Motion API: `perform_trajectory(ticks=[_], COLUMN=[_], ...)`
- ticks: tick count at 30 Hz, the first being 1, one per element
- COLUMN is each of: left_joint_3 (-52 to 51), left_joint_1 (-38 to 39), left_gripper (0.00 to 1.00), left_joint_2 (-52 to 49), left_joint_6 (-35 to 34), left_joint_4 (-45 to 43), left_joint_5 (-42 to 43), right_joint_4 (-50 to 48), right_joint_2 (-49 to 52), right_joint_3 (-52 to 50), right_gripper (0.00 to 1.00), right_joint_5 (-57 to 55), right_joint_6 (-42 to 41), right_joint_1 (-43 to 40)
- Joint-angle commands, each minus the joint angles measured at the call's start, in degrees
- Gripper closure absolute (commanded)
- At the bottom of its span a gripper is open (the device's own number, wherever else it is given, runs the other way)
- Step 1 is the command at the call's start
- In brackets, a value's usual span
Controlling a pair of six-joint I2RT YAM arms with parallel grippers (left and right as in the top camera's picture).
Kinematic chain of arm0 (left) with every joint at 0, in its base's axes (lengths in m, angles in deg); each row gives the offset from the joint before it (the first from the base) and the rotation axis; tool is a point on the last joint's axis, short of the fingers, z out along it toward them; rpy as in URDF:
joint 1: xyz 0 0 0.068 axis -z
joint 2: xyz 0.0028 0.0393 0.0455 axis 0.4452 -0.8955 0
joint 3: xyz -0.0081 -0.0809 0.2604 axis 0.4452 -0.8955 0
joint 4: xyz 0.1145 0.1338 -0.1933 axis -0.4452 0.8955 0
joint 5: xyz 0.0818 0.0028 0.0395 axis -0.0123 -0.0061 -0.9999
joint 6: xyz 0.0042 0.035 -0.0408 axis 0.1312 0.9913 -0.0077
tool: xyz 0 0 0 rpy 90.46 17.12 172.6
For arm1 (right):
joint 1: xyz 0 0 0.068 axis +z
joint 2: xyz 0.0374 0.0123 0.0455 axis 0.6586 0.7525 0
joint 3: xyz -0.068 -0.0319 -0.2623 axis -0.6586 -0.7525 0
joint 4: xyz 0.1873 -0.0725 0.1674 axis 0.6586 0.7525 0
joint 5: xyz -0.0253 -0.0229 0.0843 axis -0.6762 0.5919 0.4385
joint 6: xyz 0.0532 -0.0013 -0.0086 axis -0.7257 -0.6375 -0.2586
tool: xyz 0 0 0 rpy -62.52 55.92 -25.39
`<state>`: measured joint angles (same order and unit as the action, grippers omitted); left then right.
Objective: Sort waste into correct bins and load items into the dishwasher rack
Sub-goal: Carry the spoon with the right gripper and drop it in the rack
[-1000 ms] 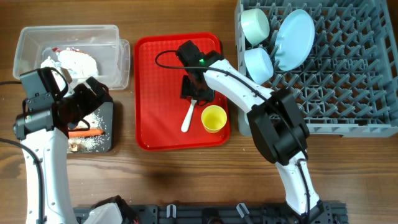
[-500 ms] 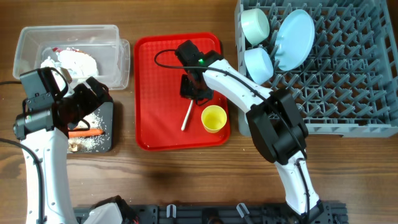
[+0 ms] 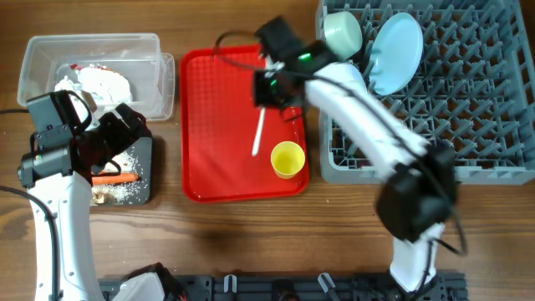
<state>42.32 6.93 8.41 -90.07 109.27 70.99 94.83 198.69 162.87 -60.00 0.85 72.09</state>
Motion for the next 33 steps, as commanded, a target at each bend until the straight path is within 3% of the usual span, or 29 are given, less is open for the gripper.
perform_trajectory(ticks=[1, 3, 8, 12, 14, 17, 21, 22, 23, 24, 31, 32, 33], left_joint_3=[0.42, 0.42, 0.42, 0.42, 0.42, 0.42, 0.42, 0.42, 0.42, 0.42, 0.42, 0.42, 0.42], left_joint_1=[-0.11, -0.11, -0.11, -0.11, -0.11, -0.11, -0.11, -0.11, -0.11, -0.11, -0.11, -0.11, -0.11], left_gripper=[0.00, 0.00, 0.00, 0.00, 0.00, 0.00, 0.00, 0.00, 0.00, 0.00, 0.00, 0.00, 0.00], left_joint_2=[-0.02, -0.02, -0.02, -0.02, -0.02, -0.02, -0.02, -0.02, -0.02, -0.02, -0.02, -0.02, -0.02], left_joint_6=[1.11, 1.11, 1.11, 1.11, 1.11, 1.11, 1.11, 1.11, 1.11, 1.11, 1.11, 1.11, 1.11], left_joint_4=[-0.17, -0.17, -0.17, -0.17, -0.17, -0.17, -0.17, -0.17, -0.17, -0.17, -0.17, -0.17, -0.17], left_joint_5=[0.87, 0.85, 0.85, 0.85, 0.85, 0.87, 0.85, 0.85, 0.85, 0.85, 0.85, 0.85, 0.85], right_joint_4=[4.15, 7.13, 15.32, 17.35, 17.14, 16.33, 13.88, 13.35, 12.83, 12.26, 9.81, 9.84, 9.84], right_joint_2=[-7.37, -8.46, -8.33, -8.33, -8.33, -8.33, -8.33, -8.33, -8.33, -8.33, -8.44, -8.96, -9.88], right_joint_3=[1.64, 1.64, 0.48, -1.86, -3.37, -9.03, -13.42, -13.66, -13.64, -13.64, -12.72, -12.20, -12.02], right_gripper=[0.96, 0.96, 0.96, 0.96, 0.96, 0.96, 0.96, 0.86, 0.49, 0.30, 0.23, 0.08, 0.07], right_joint_5=[-0.61, -3.91, -15.54, -20.41, -21.73, -24.59, -24.33, -24.44, -24.41, -24.41, -23.23, -21.90, -20.37], right_joint_6=[-1.75, -4.44, -20.72, -29.94, -32.52, -42.99, -45.68, -45.66, -45.35, -45.18, -30.95, -27.17, -23.52], right_joint_1=[-8.35, -13.86, -27.19, -33.97, -35.43, -36.22, -36.22, -36.22, -36.22, -36.22, -36.22, -36.22, -36.20])
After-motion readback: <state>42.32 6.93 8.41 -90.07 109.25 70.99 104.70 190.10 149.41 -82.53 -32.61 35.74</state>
